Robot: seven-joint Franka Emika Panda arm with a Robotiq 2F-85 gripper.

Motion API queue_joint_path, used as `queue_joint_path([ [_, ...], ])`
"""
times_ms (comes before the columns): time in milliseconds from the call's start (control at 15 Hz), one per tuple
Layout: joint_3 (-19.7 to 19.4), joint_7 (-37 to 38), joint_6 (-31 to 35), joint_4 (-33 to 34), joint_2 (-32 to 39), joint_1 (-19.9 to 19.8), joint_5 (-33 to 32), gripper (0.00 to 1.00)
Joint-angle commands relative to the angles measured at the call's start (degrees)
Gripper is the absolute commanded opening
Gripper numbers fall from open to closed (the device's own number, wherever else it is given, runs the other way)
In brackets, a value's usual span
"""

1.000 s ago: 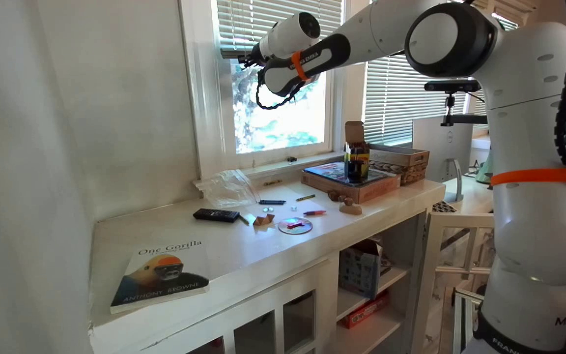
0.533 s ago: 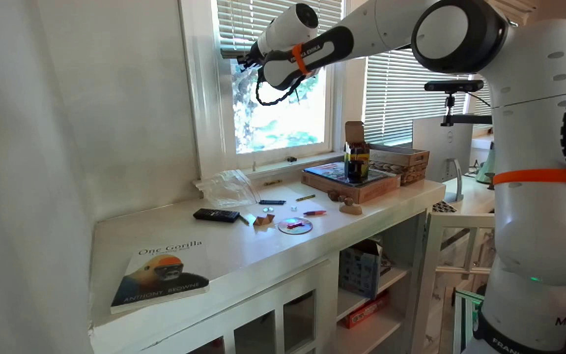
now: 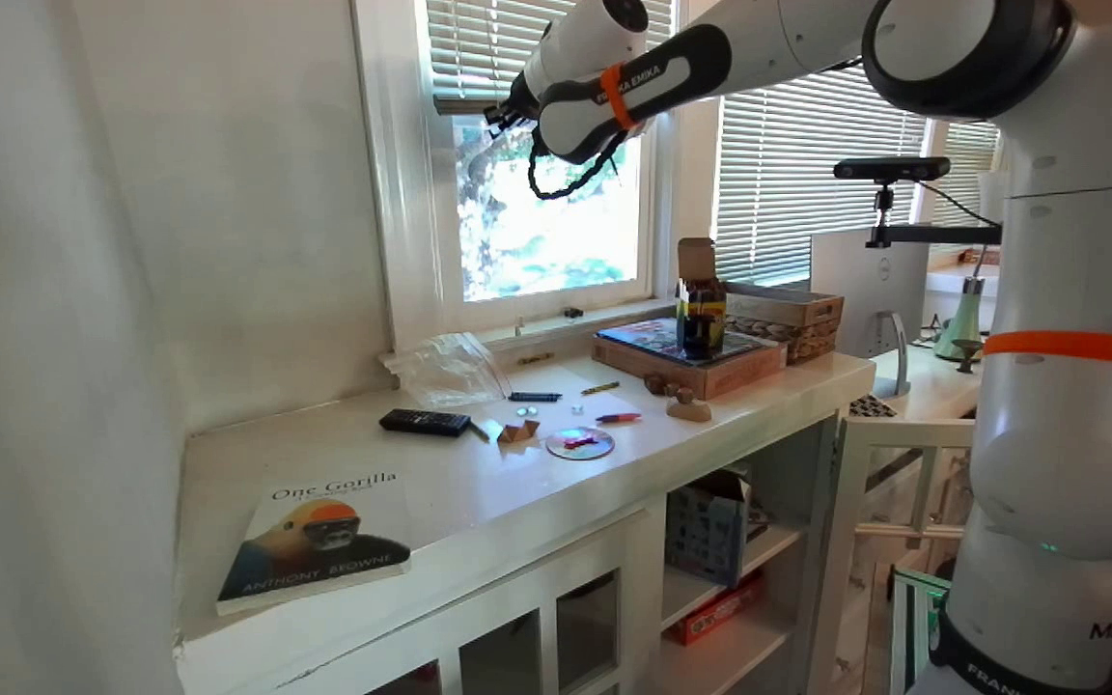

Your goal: Close the blinds

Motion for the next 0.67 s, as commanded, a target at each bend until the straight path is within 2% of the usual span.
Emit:
queue_joint_path([
  [0, 0.0, -7.5, 2.6, -9.6, -6.3, -2.0, 1.2, 0.0],
  [67, -3.2, -10.4, 3.0, -11.5, -7.7, 0.7, 3.1, 0.0],
  [200, -5.4, -13.4, 4.8, -15.9, -10.7, 0.3, 3.1, 0.0],
  [267, -5.0, -13.5, 6.4, -18.1, -11.8, -2.2, 1.4, 0.0],
  [333, -6.4, -13.7, 7.5, -19.9, -12.9, -2.8, 0.8, 0.0],
  [600, -9.4, -12.5, 11.6, -22.1, -13.2, -9.2, -6.4, 0.0],
])
